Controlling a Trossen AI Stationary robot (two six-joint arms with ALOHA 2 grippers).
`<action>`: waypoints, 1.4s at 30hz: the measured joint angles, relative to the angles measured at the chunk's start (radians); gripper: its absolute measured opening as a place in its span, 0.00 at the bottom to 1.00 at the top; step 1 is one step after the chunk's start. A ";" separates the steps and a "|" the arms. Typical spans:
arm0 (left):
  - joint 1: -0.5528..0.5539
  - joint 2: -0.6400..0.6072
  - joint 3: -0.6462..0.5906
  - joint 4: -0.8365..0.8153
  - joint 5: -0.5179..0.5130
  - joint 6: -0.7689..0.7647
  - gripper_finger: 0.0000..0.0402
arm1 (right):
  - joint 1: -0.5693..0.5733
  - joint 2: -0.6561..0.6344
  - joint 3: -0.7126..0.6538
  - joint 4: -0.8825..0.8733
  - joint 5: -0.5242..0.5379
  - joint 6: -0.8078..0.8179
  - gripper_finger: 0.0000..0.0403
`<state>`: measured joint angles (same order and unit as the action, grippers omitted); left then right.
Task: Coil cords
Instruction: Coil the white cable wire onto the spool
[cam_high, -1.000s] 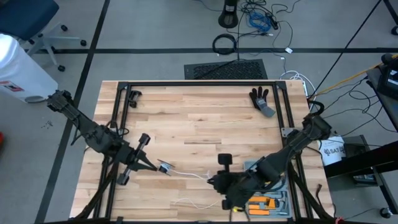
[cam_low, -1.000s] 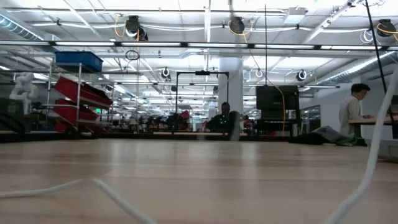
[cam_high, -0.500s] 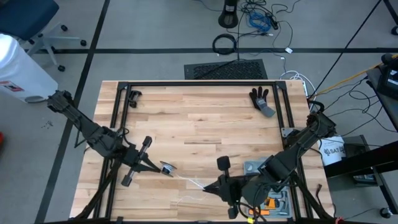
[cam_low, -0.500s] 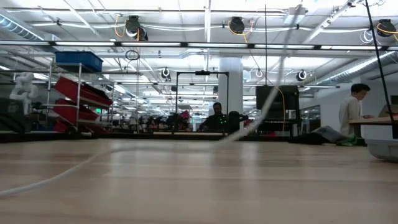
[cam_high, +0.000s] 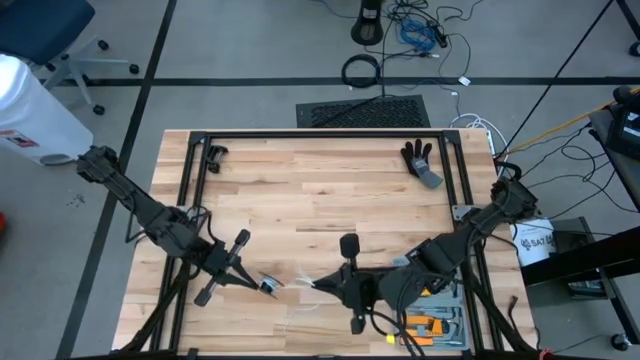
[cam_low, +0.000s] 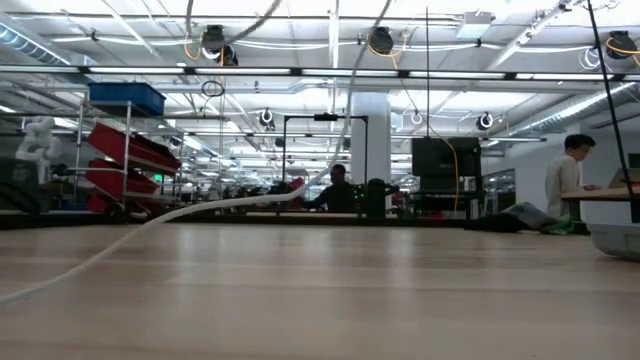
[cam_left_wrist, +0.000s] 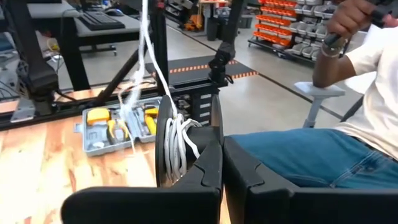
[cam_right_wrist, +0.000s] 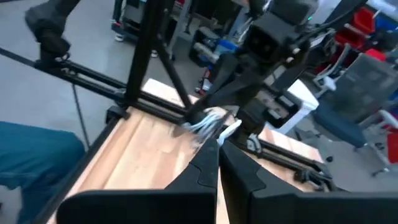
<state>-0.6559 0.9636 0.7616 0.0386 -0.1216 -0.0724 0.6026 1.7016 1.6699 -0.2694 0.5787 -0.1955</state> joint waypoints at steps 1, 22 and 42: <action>0.000 0.004 0.000 0.000 0.006 0.000 0.00 | -0.004 0.000 0.000 0.015 -0.002 -0.011 0.00; 0.001 0.111 0.000 0.157 0.148 0.129 0.00 | -0.108 0.100 0.000 0.256 -0.211 -0.161 0.00; 0.082 0.234 0.001 0.297 0.287 0.130 0.00 | -0.132 0.124 0.000 0.335 -0.294 -0.182 0.00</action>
<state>-0.5742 1.1979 0.7624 0.3352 0.1652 0.0578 0.4706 1.8252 1.6699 0.0654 0.2849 -0.3778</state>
